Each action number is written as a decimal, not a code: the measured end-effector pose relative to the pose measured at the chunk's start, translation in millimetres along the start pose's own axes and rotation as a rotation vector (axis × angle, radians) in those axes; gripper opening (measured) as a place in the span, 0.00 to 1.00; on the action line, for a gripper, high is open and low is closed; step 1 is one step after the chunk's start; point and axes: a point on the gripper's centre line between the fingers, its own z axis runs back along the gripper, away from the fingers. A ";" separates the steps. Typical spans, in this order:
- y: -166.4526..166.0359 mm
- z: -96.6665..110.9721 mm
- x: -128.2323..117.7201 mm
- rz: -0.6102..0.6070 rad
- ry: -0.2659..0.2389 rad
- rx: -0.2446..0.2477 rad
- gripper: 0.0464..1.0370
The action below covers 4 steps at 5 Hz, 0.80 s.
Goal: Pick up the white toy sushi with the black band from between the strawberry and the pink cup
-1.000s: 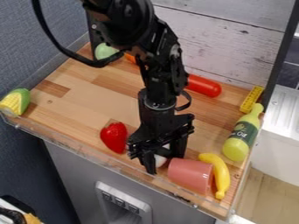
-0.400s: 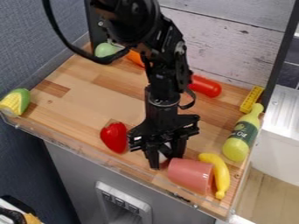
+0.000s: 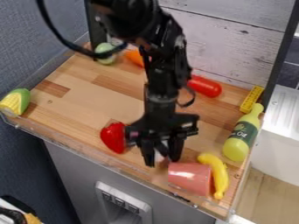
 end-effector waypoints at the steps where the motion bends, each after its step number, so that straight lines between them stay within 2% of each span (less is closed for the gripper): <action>1: 0.3 33.5 -2.7 -0.178 0.002 0.010 0.48; 2: -0.7 66.1 -4.1 -0.408 0.008 0.020 0.48; 3: 3.0 89.8 20.5 -0.651 -0.008 0.022 0.48; 4: 5.9 99.1 62.8 -0.880 0.013 0.035 0.48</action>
